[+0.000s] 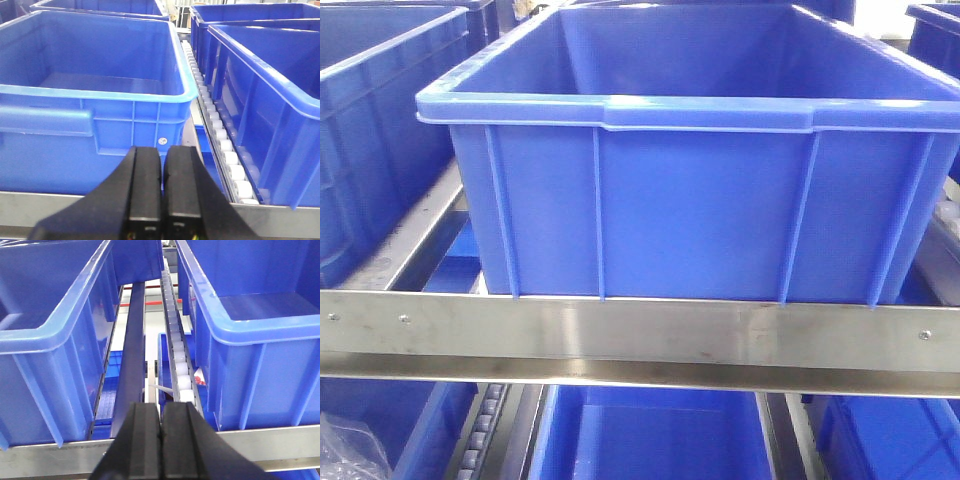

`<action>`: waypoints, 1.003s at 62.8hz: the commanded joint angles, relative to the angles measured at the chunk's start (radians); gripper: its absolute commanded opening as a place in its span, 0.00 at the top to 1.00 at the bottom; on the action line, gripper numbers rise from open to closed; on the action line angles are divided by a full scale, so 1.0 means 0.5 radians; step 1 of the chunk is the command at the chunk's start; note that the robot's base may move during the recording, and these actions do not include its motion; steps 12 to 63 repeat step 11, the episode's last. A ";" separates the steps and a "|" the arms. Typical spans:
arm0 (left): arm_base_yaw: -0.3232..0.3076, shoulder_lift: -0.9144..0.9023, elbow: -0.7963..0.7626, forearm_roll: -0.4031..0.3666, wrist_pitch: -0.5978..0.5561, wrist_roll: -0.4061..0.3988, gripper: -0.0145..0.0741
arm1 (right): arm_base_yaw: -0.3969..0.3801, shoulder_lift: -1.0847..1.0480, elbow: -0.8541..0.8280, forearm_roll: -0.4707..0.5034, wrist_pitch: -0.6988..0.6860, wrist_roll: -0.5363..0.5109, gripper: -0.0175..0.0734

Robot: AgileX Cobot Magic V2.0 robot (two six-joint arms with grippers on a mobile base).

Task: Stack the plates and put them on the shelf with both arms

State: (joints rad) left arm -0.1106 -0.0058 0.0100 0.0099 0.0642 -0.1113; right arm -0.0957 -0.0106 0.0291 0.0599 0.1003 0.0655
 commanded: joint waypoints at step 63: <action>0.000 -0.035 0.042 -0.009 -0.190 -0.004 0.73 | -0.016 -0.042 -0.033 -0.011 -0.166 -0.017 0.75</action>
